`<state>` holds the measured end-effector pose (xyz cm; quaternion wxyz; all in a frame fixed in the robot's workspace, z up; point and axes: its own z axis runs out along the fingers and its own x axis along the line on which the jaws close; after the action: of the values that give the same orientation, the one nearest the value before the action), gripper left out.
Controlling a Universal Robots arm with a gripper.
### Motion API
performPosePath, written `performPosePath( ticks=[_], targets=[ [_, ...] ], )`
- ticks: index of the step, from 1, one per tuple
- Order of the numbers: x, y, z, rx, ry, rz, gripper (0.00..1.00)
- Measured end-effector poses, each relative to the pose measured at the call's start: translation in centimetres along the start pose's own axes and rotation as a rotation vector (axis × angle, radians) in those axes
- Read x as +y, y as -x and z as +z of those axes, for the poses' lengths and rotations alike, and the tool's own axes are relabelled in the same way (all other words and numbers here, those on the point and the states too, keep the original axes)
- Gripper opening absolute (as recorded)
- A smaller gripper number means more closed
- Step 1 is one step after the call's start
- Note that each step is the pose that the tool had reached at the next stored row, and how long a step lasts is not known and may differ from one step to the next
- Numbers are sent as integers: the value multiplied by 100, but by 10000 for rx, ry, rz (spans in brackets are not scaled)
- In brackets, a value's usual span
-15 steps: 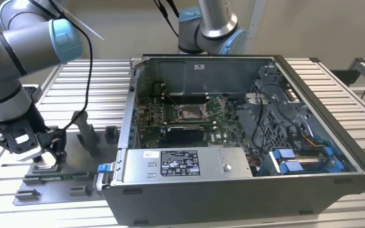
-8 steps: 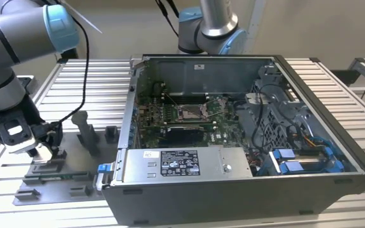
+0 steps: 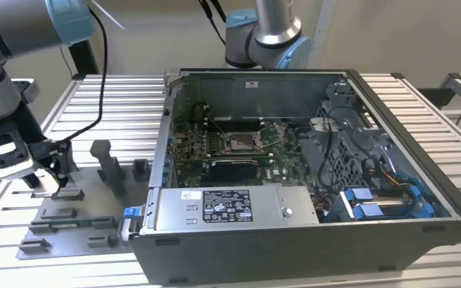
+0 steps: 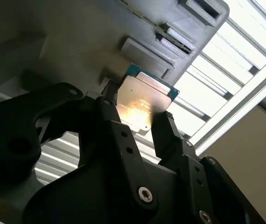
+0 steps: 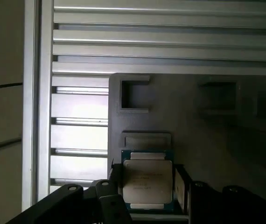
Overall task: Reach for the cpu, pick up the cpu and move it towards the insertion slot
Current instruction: 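Pick up the cpu and move it towards the insertion slot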
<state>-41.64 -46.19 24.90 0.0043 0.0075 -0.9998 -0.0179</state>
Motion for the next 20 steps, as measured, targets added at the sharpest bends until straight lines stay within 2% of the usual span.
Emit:
performPosePath(
  ticks=[5, 20],
  targets=[
    [5, -1, -138, 0, -28, 8, 0],
    [30, -7, -816, 1, -29, 7, 0]
  ],
)
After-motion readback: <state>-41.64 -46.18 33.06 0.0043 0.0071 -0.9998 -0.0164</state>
